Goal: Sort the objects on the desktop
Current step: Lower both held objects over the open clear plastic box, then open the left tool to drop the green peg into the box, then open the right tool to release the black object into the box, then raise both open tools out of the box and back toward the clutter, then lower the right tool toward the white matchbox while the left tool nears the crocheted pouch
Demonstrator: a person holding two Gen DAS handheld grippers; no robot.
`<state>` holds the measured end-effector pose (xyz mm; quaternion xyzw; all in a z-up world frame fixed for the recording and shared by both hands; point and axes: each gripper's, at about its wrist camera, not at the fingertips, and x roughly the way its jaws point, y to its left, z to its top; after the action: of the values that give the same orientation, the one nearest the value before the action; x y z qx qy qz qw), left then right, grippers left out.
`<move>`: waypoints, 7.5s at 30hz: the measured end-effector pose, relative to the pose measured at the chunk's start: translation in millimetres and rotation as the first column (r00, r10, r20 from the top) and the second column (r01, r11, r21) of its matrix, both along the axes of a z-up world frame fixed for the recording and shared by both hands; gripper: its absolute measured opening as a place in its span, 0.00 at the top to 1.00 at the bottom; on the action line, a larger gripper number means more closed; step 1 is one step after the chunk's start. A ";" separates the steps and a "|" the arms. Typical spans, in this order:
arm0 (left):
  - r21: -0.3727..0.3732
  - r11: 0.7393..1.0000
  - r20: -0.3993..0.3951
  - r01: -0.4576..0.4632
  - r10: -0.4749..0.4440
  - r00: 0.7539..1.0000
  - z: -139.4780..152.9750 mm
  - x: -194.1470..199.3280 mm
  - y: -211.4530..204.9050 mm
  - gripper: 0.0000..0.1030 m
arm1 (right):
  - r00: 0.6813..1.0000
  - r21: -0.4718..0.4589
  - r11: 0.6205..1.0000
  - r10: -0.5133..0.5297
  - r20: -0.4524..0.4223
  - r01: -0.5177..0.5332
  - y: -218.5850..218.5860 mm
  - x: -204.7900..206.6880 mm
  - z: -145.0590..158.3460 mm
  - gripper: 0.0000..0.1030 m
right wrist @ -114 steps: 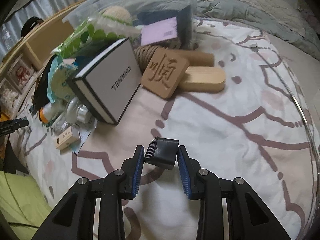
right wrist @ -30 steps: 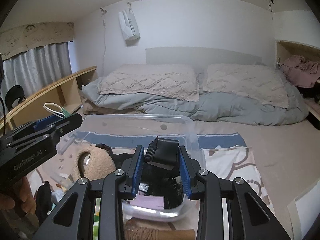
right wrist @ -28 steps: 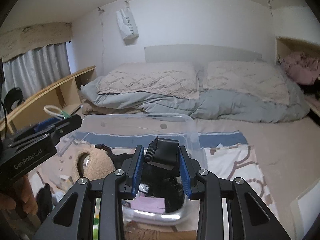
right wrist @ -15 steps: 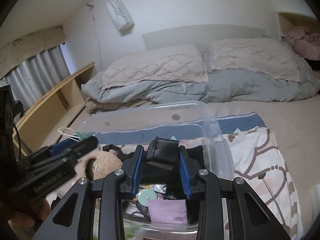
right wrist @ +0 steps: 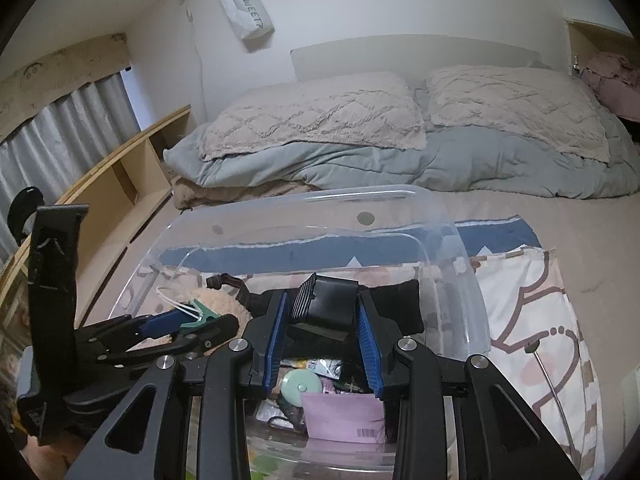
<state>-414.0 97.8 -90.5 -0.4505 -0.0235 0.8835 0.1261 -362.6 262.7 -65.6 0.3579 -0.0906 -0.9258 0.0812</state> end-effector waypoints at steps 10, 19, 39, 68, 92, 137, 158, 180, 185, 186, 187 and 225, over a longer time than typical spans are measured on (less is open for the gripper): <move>0.003 1.000 -0.019 0.030 -0.030 0.999 6.0 -0.3 4.6 0.24 | 1.000 0.017 1.000 0.013 0.027 -0.013 1.2 -7.8 -5.6 0.67; 0.011 0.999 -0.074 -0.037 0.038 0.997 12.5 -1.1 -15.1 0.24 | 0.998 -0.014 1.000 0.013 0.058 -0.012 3.1 -14.7 -13.3 0.67; 0.123 0.974 -0.176 -0.190 0.210 0.962 34.3 -7.4 -76.7 0.24 | 0.962 0.038 0.983 0.167 0.217 -0.179 -45.7 -33.3 -43.0 0.67; 0.069 0.987 -0.197 -0.145 0.156 0.968 41.9 19.3 -61.4 0.23 | 0.990 0.060 0.998 0.026 0.141 -0.035 -20.0 -14.7 -17.1 0.16; 0.023 0.982 -0.304 -0.188 0.186 0.934 71.7 75.0 -79.8 0.00 | 0.984 0.035 0.997 -0.062 -0.169 0.069 0.3 50.5 38.6 0.00; -0.053 0.971 -0.443 -0.235 0.188 0.877 129.5 192.6 -110.1 0.00 | 0.961 0.170 0.984 -0.001 -0.276 0.050 -19.6 161.1 82.3 0.00; -0.112 0.970 -0.473 -0.214 0.138 0.871 64.7 258.3 -140.4 0.00 | 0.944 0.248 0.960 0.199 -0.262 -0.133 -8.5 231.4 -13.0 0.00; -0.065 0.985 -0.492 -0.157 0.105 0.864 2.8 283.8 -179.8 0.00 | 0.887 0.171 0.937 0.343 -0.308 -0.303 -28.3 262.4 -95.3 0.00; -0.055 0.982 -0.498 -0.181 0.130 0.857 1.7 286.8 -191.1 0.00 | 0.886 0.210 0.912 0.398 -0.239 -0.353 -45.3 262.8 -103.5 0.00; -0.049 0.981 -0.499 -0.188 0.140 0.855 1.6 287.5 -194.5 0.00 | 0.881 0.218 0.904 0.414 -0.229 -0.368 -48.9 264.1 -104.7 0.00; -0.038 0.979 -0.500 -0.202 0.156 0.852 2.5 288.1 -199.2 0.00 | 0.871 0.233 0.891 0.438 -0.221 -0.389 -54.5 266.8 -105.6 0.00; -0.156 0.889 -0.193 -0.432 0.401 0.895 -108.4 276.9 -296.7 0.00 | 0.830 0.388 0.748 0.550 0.093 -0.539 -133.4 284.4 -214.4 0.00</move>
<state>-137.2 -198.9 -198.9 -0.3747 -0.0234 0.9203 -0.1099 -78.2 129.3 -280.0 0.3647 0.2088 -0.8650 0.2740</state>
